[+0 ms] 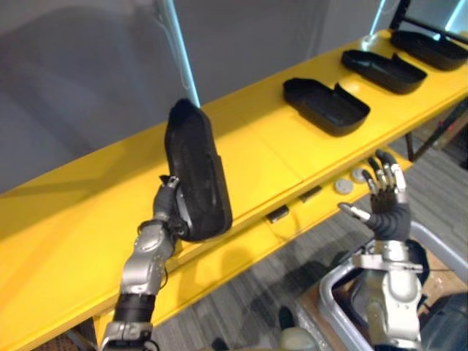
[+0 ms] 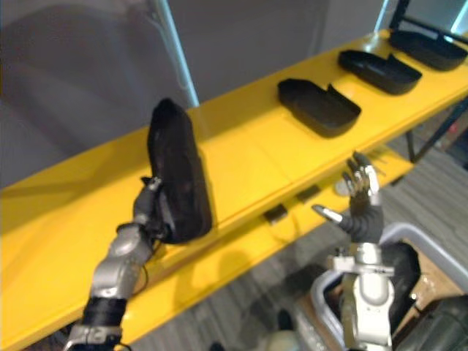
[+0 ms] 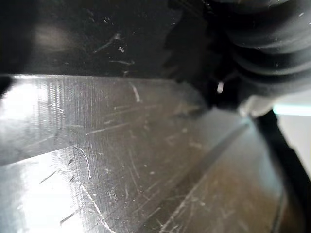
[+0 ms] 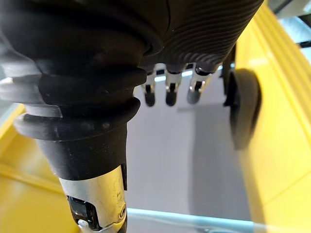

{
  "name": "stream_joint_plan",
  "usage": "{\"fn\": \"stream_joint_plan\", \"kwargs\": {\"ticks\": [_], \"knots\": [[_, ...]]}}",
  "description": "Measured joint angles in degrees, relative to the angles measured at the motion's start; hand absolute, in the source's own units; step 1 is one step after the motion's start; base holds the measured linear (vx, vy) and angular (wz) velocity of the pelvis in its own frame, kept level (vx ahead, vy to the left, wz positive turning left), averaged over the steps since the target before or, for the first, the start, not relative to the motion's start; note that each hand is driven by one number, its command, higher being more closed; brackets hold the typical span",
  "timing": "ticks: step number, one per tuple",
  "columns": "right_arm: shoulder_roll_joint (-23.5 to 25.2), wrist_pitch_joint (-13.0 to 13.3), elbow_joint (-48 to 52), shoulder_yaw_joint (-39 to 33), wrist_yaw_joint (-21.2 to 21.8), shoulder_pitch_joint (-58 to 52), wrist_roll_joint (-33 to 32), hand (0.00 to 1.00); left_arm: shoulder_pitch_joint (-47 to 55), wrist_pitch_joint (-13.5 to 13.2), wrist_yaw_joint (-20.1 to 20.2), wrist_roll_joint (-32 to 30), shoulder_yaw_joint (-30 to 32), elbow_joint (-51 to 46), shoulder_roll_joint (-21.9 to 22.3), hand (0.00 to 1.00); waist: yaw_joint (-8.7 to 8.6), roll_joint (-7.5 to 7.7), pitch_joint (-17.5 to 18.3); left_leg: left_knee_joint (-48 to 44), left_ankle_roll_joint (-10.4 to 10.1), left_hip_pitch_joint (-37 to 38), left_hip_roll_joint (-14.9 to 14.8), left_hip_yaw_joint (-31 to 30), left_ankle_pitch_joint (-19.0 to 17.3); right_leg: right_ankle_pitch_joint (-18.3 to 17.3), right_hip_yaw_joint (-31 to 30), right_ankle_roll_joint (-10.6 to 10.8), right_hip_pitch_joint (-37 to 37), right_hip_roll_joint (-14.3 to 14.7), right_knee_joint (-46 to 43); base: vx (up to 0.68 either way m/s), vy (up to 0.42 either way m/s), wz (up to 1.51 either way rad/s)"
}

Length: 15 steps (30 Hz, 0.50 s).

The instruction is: Walk over and take plastic housings, then place them on the shelf

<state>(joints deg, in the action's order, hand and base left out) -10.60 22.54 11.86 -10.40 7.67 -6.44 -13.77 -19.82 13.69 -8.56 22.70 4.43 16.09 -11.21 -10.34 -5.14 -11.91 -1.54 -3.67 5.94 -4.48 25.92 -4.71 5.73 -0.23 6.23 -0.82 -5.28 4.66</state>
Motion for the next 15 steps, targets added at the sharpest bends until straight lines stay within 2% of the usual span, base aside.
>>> {"fn": "stream_joint_plan", "kwargs": {"ticks": [6, 8, 11, 15], "knots": [[-1.7, 0.0, -1.5, 2.6, 0.7, 0.5, -0.2, 0.00, -10.4, -0.6, -1.7, 1.7, -0.6, 12.1, -4.6, 1.00, -0.66, 0.32, -0.3, 1.2, -0.1, 0.1, -0.2, 1.4, 0.8, 0.6, -1.5, -0.7, 1.0, 0.3, 0.4, -0.05, -0.036, -0.12], [-1.7, 0.1, -1.6, 3.7, 1.0, 0.6, -0.3, 0.00, -12.3, 0.1, -3.2, 1.7, -0.6, 14.7, -4.7, 1.00, -1.46, 0.34, -0.3, 1.2, -0.1, 0.1, -0.2, 1.4, 0.8, 0.6, -1.5, -0.7, 0.9, 0.3, 0.1, -0.04, -0.035, 0.00], [-1.7, 0.1, -1.7, 5.3, 1.0, 0.6, -0.3, 0.00, -15.1, 1.5, -4.5, 1.7, -0.7, 18.6, -4.9, 1.00, -1.61, 0.43, -0.3, 1.2, -0.1, 0.6, -0.2, 1.5, 0.9, 0.7, -1.6, -0.8, 0.7, 0.2, 0.5, -0.09, -0.035, -0.02], [-1.6, 0.1, -1.7, 7.2, 1.0, 0.5, -1.4, 0.00, -18.1, 3.4, -5.6, 1.1, -0.6, 23.0, -6.9, 1.00, -2.22, 1.26, -0.8, 1.6, -0.1, 1.0, -0.2, 1.6, 1.6, 0.6, -1.7, -0.9, 0.6, 0.3, 0.5, -0.11, -0.047, -0.03]]}}
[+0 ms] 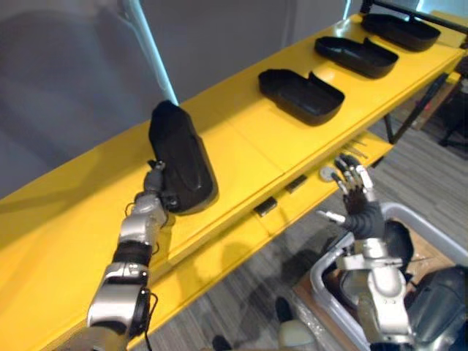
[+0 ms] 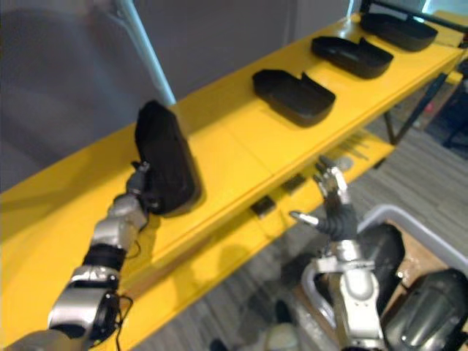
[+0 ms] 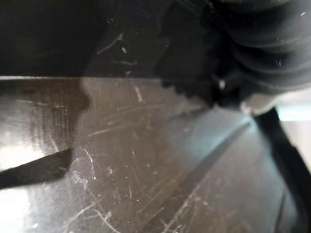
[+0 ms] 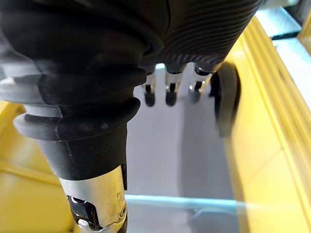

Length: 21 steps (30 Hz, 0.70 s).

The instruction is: Walk over and take plastic housings, then place them on the shelf

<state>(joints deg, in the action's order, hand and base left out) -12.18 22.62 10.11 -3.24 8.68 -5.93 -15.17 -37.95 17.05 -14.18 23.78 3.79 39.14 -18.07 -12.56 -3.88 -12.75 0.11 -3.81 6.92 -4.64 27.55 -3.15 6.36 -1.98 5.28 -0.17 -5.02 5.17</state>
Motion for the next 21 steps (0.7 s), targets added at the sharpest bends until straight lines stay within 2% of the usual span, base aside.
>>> {"fn": "stream_joint_plan", "kwargs": {"ticks": [4, 10, 17, 21], "knots": [[0.0, 0.0, 0.0, 0.0, 0.0, -0.1, -0.6, 0.00, -1.4, 0.6, -0.9, -0.2, 0.1, 2.6, -0.9, 1.00, -0.74, 0.38, -0.2, 1.1, -0.1, 0.4, 0.1, 0.0, 0.8, -0.1, 0.1, -0.3, 0.1, 0.0, 0.0, -0.09, -0.052, 0.00], [0.0, 0.0, -1.6, 0.0, -0.1, -0.1, -1.0, 0.00, -2.3, 0.7, -0.6, -0.2, 0.0, 4.3, -0.9, 1.00, -0.68, 0.35, -0.2, 1.6, -0.2, 0.9, 0.2, 0.0, 1.0, 0.0, 0.3, 0.0, -0.2, 0.1, 0.0, -0.03, -0.027, 0.00], [0.1, 0.0, -2.7, 0.1, -1.1, 0.1, -1.0, 0.00, -2.4, 1.4, 1.8, -0.1, -0.9, 4.6, -1.2, 1.00, -0.59, 0.47, 0.0, 1.7, -0.2, 1.2, 0.2, -0.7, 1.0, 0.0, 1.1, 0.0, -0.9, 0.0, 0.0, -0.03, -0.025, 0.04], [0.2, 0.1, -5.2, 1.6, -1.5, 0.2, -1.1, 0.00, -1.5, 1.9, 2.9, -0.1, -3.6, 3.3, -0.9, 1.00, -0.48, 0.86, 0.6, 1.7, -0.1, 1.2, 0.1, -2.1, 1.2, -0.2, 2.5, -0.1, -1.6, -0.1, 0.0, -0.02, -0.032, 0.17]]}}
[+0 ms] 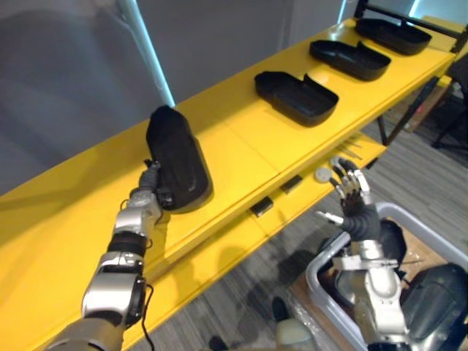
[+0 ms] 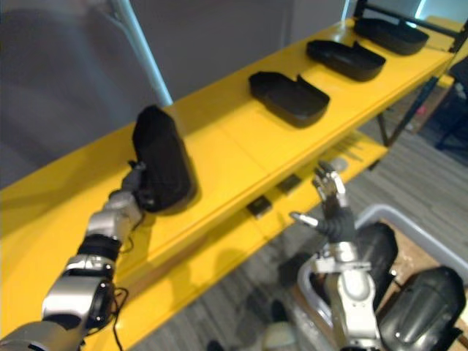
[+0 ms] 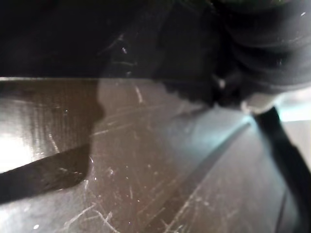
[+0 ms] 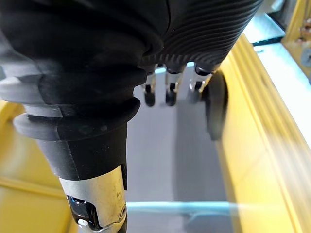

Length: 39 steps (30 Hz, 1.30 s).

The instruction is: Walk over and take plastic housings, then place them on the shelf

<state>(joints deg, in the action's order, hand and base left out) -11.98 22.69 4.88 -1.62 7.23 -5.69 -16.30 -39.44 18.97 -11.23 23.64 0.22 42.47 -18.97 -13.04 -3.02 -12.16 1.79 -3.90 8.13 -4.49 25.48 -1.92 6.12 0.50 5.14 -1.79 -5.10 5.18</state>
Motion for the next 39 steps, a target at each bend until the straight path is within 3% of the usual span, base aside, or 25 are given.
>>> {"fn": "stream_joint_plan", "kwargs": {"ticks": [3, 4, 12, 18, 27, 32, 35, 39], "knots": [[0.7, 0.1, -2.2, 2.1, -1.1, 0.5, 0.2, 0.00, 1.6, 0.2, 0.7, 0.0, -2.0, -1.4, 1.5, 1.00, 1.12, 0.34, 1.6, 0.0, -0.1, 0.0, -0.1, -1.0, 0.1, -0.2, 1.0, -0.1, -0.5, 0.0, 0.0, -0.01, -0.034, 0.15], [0.8, 0.1, -2.8, 2.5, -1.2, 1.1, 0.2, 0.00, 1.9, 0.3, 0.8, 0.1, -2.9, -1.4, 2.1, 0.00, 1.50, 0.50, 2.1, 0.0, -0.1, 0.0, -0.1, -1.1, 0.1, -0.2, 1.1, -0.1, -0.6, 0.0, 0.0, -0.02, -0.021, 0.09], [1.1, 0.2, -4.0, 2.8, -2.4, 2.0, 0.2, 0.00, 3.7, 0.6, 1.3, 0.4, -4.0, -1.5, 2.9, 0.00, 1.92, 1.55, 4.2, 0.2, 0.0, 0.0, 0.0, -2.8, 0.7, -1.1, 2.9, -0.4, -1.5, -0.3, 0.0, -0.03, -0.020, 0.10], [1.0, 0.0, -4.2, 2.5, -1.8, 1.9, 0.1, 0.00, 5.6, 0.3, 2.9, 0.6, -3.9, -3.2, 3.2, 0.00, 2.06, 0.95, 4.8, 0.7, -0.1, 0.0, 0.0, -3.1, 1.1, -1.2, 3.8, -0.6, -1.4, -0.3, 0.0, -0.01, -0.008, 0.03], [0.6, 0.0, -4.3, 1.8, -0.7, 1.4, -1.0, 0.00, 8.5, -3.4, 2.6, -3.3, -3.7, -6.9, 2.6, 0.00, 2.36, 0.51, 5.0, 0.7, -0.1, 0.0, -0.2, -3.1, 1.1, -1.5, 4.3, -1.0, -1.4, -0.3, 0.0, 0.00, 0.000, 0.00], [1.3, -0.1, -4.2, 1.2, -1.4, 0.3, -2.5, 0.00, 10.2, -5.5, -1.1, -8.8, 3.0, -18.5, 0.0, 0.00, 2.85, 0.44, 5.0, 0.7, -0.2, -0.2, -0.3, -3.2, 1.0, -1.2, 4.5, -0.9, -1.4, 0.0, 0.0, 0.00, -0.005, 0.01], [2.2, 0.0, -3.3, -0.2, -4.0, -0.9, -2.3, 0.00, 14.1, -9.1, -3.8, -8.8, 10.5, -34.8, -1.5, 0.00, 3.02, 0.03, 5.2, 0.7, -0.2, -0.4, -0.5, -4.5, 1.1, -1.2, 5.9, -0.8, -1.7, 0.2, 0.0, 0.02, -0.021, 0.13], [3.9, 0.1, 0.8, -2.9, -6.2, -1.4, -2.2, 0.00, 25.9, -13.3, -4.3, -7.7, 16.6, -52.0, 3.4, 0.00, 4.80, -0.81, 5.7, 0.7, -0.1, -0.4, -0.6, -5.3, 1.0, -1.2, 7.2, -0.8, -2.2, 0.3, 0.0, 0.01, -0.019, 0.13]]}}
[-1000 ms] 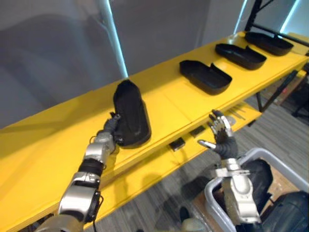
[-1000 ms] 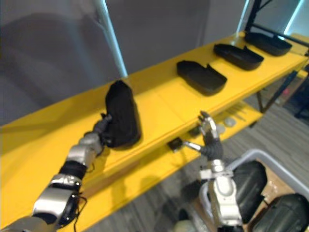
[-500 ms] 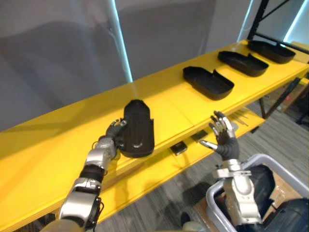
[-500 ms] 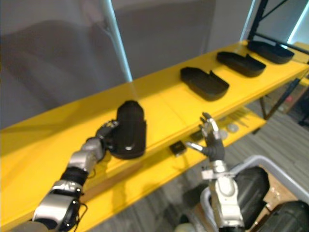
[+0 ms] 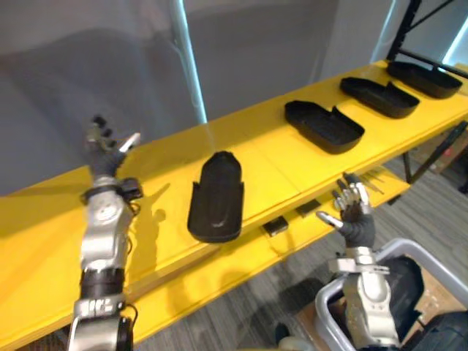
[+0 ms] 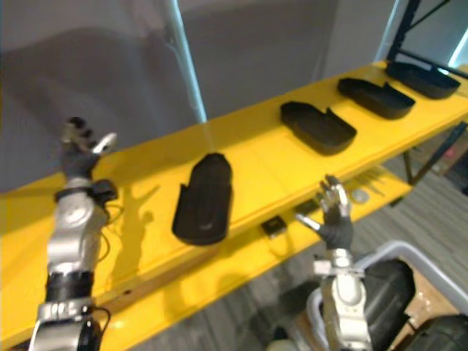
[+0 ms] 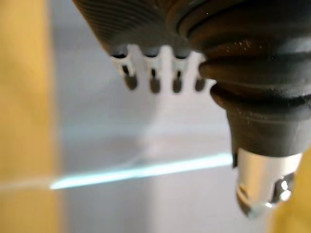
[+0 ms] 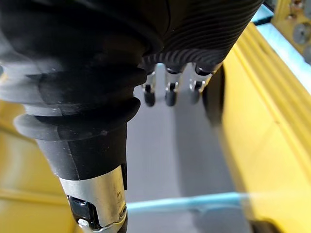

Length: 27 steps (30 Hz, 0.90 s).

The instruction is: Walk over and take plastic housings, then place them on the shelf

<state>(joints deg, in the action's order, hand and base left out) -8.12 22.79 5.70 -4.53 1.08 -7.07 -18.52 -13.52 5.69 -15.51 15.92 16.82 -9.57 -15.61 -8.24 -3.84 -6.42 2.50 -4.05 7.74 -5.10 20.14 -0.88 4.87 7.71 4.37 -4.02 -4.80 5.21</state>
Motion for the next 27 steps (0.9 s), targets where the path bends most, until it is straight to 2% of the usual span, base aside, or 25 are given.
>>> {"fn": "stream_joint_plan", "kwargs": {"ticks": [2, 3, 5, 6, 7, 8, 16, 18, 20, 22, 24, 25, 27], "knots": [[0.8, -0.1, 2.6, -1.9, -0.9, -0.7, 0.1, 0.00, 9.5, -3.2, 0.8, 1.3, 0.6, -8.0, 6.2, 0.00, 1.82, 0.14, 0.1, 0.0, 0.0, 0.0, 0.0, -1.0, 0.0, -0.2, 0.8, 0.2, -0.4, 0.2, 0.0, -0.02, -0.024, 0.20], [1.1, -0.1, 3.0, -2.3, -1.2, -0.7, 0.1, 0.00, 11.9, -3.7, 1.1, 1.6, 0.6, -9.7, 7.5, 0.00, 2.29, 0.22, 0.1, 0.0, 0.0, 0.0, 0.1, -1.2, 0.0, -0.3, 1.1, 0.3, -0.6, 0.1, 0.0, -0.03, -0.014, 0.20], [2.4, -0.4, 3.2, -4.3, -1.5, -0.7, 0.1, 0.00, 18.0, -7.6, 2.1, 1.7, 0.4, -13.9, 11.2, 0.00, 3.49, 0.67, 0.3, -0.2, 0.1, 0.0, 0.3, -2.6, 0.0, -0.8, 2.7, 0.3, -1.5, -0.2, 0.0, -0.04, -0.004, 0.28], [2.6, -0.5, 3.3, -4.5, -1.6, -0.6, 0.1, 0.00, 18.9, -9.1, 2.3, 1.7, 0.5, -14.9, 11.7, 0.00, 3.96, 0.77, 0.4, -0.2, 0.1, 0.0, 0.3, -2.8, 0.0, -0.9, 2.8, 0.3, -1.6, -0.2, 0.0, -0.04, -0.001, 0.18], [2.9, -0.7, 3.4, -4.7, -1.5, -0.6, 0.1, 0.00, 20.0, -12.9, 2.2, 1.6, 0.4, -16.5, 11.8, 0.00, 4.59, 1.00, 0.5, -0.2, 0.0, -0.2, 0.3, -3.2, 0.0, -1.1, 3.2, 0.0, -1.7, -0.2, 0.0, -0.02, 0.000, 0.08], [3.7, -1.8, 5.5, -5.4, -1.5, 0.7, 0.0, 0.00, 22.7, -29.5, 0.9, -3.5, 2.8, -22.6, 14.5, 0.00, 5.98, 4.43, 1.1, -0.9, -0.1, -1.8, 0.1, -4.3, 0.0, -0.9, 4.6, 0.1, -1.1, -0.2, 0.0, -0.01, 0.000, 0.05], [3.8, -2.0, 5.5, -5.8, -1.4, 0.6, -1.5, 0.00, 24.1, -29.5, 0.4, -3.5, 2.8, -22.6, 14.5, 0.00, 5.99, 4.52, 0.7, -0.9, -0.1, -1.8, 0.3, -5.1, 0.0, -0.8, 5.1, 0.1, -1.4, -0.3, 0.0, 0.00, 0.000, 0.03], [4.1, -3.0, 5.5, -6.3, -1.2, 0.6, -2.9, 0.00, 25.1, -29.5, -0.7, -4.3, 2.8, -22.4, 14.8, 0.00, 6.23, 4.62, 0.5, -0.9, -0.1, -1.8, 0.6, -5.2, 0.0, -0.8, 5.2, 0.2, -1.5, -0.5, 0.0, 0.00, 0.000, 0.02], [4.8, -3.5, 5.5, -6.5, -0.8, 0.6, -4.5, 0.00, 25.1, -29.4, -4.4, -8.5, 3.5, -21.1, 15.3, 0.00, 7.24, 4.58, 0.1, -1.0, -0.1, -1.8, 0.7, -5.2, 0.0, -0.7, 5.2, 0.3, -1.6, -1.0, 0.0, 0.00, 0.000, 0.00], [5.1, -4.1, 5.5, -6.1, 0.0, 0.7, -5.5, 0.00, 25.1, -29.3, -7.3, -10.4, 4.5, -19.5, 15.4, 0.00, 7.50, 4.53, -0.4, -0.9, 0.0, -1.8, 0.9, -5.4, 0.0, -0.7, 5.4, 0.4, -1.7, -1.2, 0.0, 0.00, 0.002, 0.05], [5.6, -5.1, 5.5, -4.4, 1.2, 1.1, -5.5, 0.00, 25.0, -29.2, -13.4, -13.7, 9.3, -15.9, 15.4, 0.00, 7.69, 4.68, -0.9, -0.9, 0.1, -1.8, 1.1, -5.6, -0.1, -1.0, 5.7, 0.6, -1.8, -1.1, 0.0, -0.01, 0.008, 0.05], [5.5, -5.3, 5.5, -3.9, 1.6, 1.3, -5.4, 0.00, 25.0, -29.3, -15.0, -14.4, 10.3, -15.1, 15.4, 0.00, 7.81, 4.74, -1.0, -0.9, 0.1, -1.8, 1.1, -5.6, -0.1, -1.1, 5.7, 0.7, -1.8, -1.1, 0.0, 0.00, 0.000, 0.00], [5.5, -5.4, 5.5, -2.1, 2.5, 2.5, -5.0, 0.00, 24.8, -29.5, -20.9, -14.8, 12.1, -13.1, 15.6, 0.00, 8.91, 4.97, -1.1, -0.9, 0.2, -1.8, 1.2, -5.6, -0.2, -1.1, 5.7, 0.5, -1.8, -1.2, 0.0, 0.00, 0.000, 0.00]]}}
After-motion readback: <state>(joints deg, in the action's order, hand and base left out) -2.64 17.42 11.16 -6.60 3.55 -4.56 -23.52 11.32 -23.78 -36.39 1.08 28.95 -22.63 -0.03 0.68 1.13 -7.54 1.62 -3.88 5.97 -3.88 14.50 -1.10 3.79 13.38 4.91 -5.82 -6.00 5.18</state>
